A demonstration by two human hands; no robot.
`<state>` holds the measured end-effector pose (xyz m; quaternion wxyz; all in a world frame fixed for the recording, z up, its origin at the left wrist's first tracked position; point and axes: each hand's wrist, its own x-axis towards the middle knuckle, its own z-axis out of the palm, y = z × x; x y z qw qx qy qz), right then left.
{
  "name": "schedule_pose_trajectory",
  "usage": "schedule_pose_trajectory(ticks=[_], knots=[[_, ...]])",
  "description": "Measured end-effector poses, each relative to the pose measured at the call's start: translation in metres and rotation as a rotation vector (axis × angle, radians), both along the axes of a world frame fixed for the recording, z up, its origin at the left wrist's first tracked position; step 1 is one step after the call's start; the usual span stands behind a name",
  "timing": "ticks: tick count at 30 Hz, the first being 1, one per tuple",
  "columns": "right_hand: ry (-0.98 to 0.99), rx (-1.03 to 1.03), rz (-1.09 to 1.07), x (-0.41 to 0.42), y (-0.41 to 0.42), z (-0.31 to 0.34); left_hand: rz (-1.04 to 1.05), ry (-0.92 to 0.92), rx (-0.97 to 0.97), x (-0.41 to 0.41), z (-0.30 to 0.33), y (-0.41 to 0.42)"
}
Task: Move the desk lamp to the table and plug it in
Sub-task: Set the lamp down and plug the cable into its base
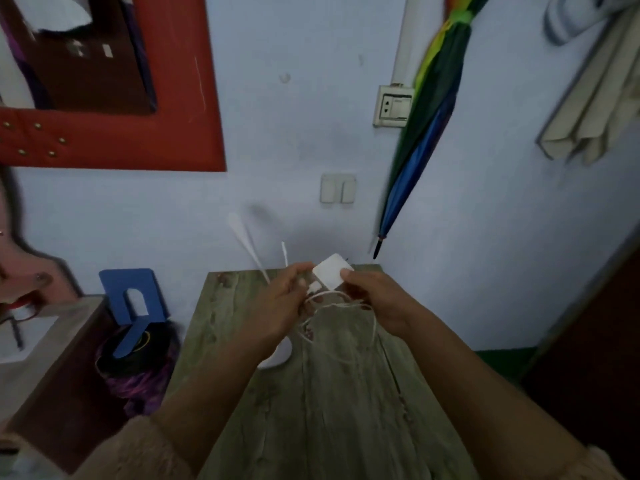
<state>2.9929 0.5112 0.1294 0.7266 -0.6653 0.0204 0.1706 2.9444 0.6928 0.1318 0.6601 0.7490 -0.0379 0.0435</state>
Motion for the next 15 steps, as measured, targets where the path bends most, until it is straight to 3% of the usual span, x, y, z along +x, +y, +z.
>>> schedule_pose_trajectory(ticks=[9, 12, 15], knots=[[0.295, 0.468, -0.34, 0.077, -0.087, -0.031, 0.063, -0.145, -0.218, 0.091, 0.033, -0.033], [0.318, 0.412, -0.444, 0.11, -0.108, -0.043, 0.114, -0.195, -0.222, 0.124, 0.039, -0.039], [0.31, 0.19, -0.491, 0.141, -0.123, -0.058, 0.181, -0.211, -0.231, 0.153, 0.039, -0.04]])
